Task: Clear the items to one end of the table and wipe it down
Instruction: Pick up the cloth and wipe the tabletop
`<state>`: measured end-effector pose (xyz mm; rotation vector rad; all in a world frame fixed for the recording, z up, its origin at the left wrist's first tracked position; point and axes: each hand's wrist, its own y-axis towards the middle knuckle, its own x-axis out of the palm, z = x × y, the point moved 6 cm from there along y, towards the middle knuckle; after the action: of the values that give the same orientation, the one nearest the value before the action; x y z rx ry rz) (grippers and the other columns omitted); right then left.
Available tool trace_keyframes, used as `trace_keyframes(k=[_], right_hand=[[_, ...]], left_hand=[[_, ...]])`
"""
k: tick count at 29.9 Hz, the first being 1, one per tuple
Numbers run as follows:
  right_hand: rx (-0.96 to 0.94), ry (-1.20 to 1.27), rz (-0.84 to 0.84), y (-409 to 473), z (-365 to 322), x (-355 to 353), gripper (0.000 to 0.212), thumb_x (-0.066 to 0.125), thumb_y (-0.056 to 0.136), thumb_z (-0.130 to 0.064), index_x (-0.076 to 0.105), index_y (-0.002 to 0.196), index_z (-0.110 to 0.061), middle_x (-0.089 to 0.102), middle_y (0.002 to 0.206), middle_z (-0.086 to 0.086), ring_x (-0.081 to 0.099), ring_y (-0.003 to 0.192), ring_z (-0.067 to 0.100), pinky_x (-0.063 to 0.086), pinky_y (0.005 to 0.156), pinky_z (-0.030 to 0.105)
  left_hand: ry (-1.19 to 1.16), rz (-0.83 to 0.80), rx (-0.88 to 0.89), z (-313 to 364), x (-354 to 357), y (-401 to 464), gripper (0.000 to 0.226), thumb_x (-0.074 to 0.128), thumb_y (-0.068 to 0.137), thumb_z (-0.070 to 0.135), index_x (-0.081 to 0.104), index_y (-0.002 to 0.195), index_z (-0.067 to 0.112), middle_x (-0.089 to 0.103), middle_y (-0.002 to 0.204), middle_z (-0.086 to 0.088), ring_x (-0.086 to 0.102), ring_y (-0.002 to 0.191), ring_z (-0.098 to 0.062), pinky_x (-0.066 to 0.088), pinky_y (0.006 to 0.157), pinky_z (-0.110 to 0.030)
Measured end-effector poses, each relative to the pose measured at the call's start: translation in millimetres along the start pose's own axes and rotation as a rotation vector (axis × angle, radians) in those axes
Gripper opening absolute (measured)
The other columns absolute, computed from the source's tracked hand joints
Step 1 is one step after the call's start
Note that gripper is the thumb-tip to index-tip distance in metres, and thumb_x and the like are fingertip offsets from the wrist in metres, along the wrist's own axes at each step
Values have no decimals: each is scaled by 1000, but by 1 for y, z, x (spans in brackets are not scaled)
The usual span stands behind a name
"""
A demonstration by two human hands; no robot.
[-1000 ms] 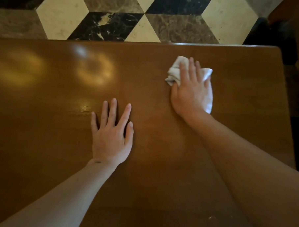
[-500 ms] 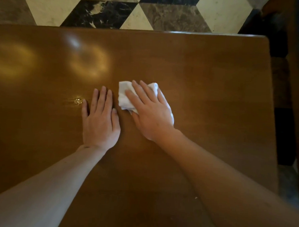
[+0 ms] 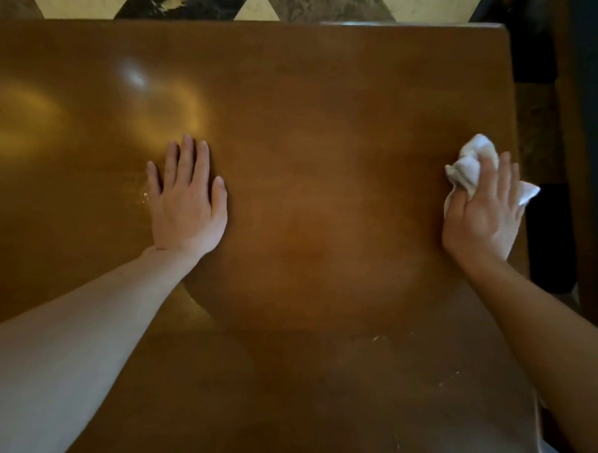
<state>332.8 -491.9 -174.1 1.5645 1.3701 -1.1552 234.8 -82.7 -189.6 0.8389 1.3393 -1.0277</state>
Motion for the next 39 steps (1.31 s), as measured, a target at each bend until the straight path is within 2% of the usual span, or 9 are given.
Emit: trace_keyframes(k=[8, 13, 17, 20, 23, 29, 33, 36, 39], right_hand=[[396, 3, 123, -38, 11, 2, 59, 32, 105, -38, 18, 160, -21, 16, 169, 8, 9, 156, 25, 6, 125, 52], [449, -67, 148, -53, -35, 12, 64, 30, 107, -44, 12, 162, -16, 16, 169, 8, 11, 156, 23, 7, 124, 48], [315, -121, 109, -79, -101, 37, 66, 27, 107, -49, 11, 162, -17, 17, 169, 8, 12, 155, 22, 9, 124, 48], [190, -128, 71, -94, -147, 56, 68, 33, 104, -45, 13, 162, -16, 20, 168, 9, 15, 155, 23, 11, 123, 49], [-20, -148, -12, -116, -190, 75, 70, 38, 101, -41, 14, 161, -16, 20, 168, 9, 15, 155, 24, 10, 123, 50], [-476, -139, -190, -166, -255, 95, 66, 32, 100, -41, 19, 161, -22, 20, 169, 3, 13, 156, 22, 13, 123, 49], [-691, -87, -261, -197, -266, 95, 61, 26, 101, -43, 32, 158, -22, 26, 167, 1, 17, 155, 21, 14, 123, 48], [-811, -127, -300, -206, -259, 95, 57, 32, 104, -41, 31, 158, -23, 24, 168, -1, 15, 155, 19, 12, 123, 47], [-834, -143, -326, -207, -247, 90, 56, 36, 105, -40, 29, 158, -25, 21, 168, -3, 13, 155, 18, 9, 124, 44]], left_hand=[[-55, -6, -11, -7, -6, -26, 58, 24, 107, 44, 25, 162, 25, 17, 171, -12, 6, 158, -35, 5, 126, -56], [-33, 5, -50, -22, -3, -60, 59, 22, 106, 49, 25, 162, 29, 16, 170, -15, 7, 157, -39, 7, 125, -57], [-19, -6, -19, -28, 0, -64, 61, 23, 107, 51, 22, 163, 29, 14, 171, -13, 6, 157, -37, 8, 126, -55], [-35, -7, -2, -32, 0, -77, 59, 22, 107, 52, 25, 162, 31, 16, 171, -13, 8, 157, -36, 8, 125, -56], [-33, -21, 9, -46, 0, -101, 59, 20, 106, 51, 26, 162, 32, 17, 171, -13, 8, 158, -35, 10, 125, -57], [-50, -19, 43, -62, 2, -132, 56, 25, 108, 47, 31, 160, 30, 20, 170, -14, 10, 157, -36, 11, 125, -56], [-68, 11, 59, -63, 0, -133, 58, 20, 107, 49, 40, 157, 26, 26, 167, -15, 16, 156, -37, 16, 124, -57], [-83, 1, 53, -64, 1, -135, 58, 23, 107, 49, 46, 153, 23, 26, 167, -16, 15, 156, -38, 13, 125, -57], [-76, -6, -11, -61, -3, -135, 55, 28, 107, 46, 40, 157, 26, 24, 168, -17, 14, 156, -39, 12, 124, -59]])
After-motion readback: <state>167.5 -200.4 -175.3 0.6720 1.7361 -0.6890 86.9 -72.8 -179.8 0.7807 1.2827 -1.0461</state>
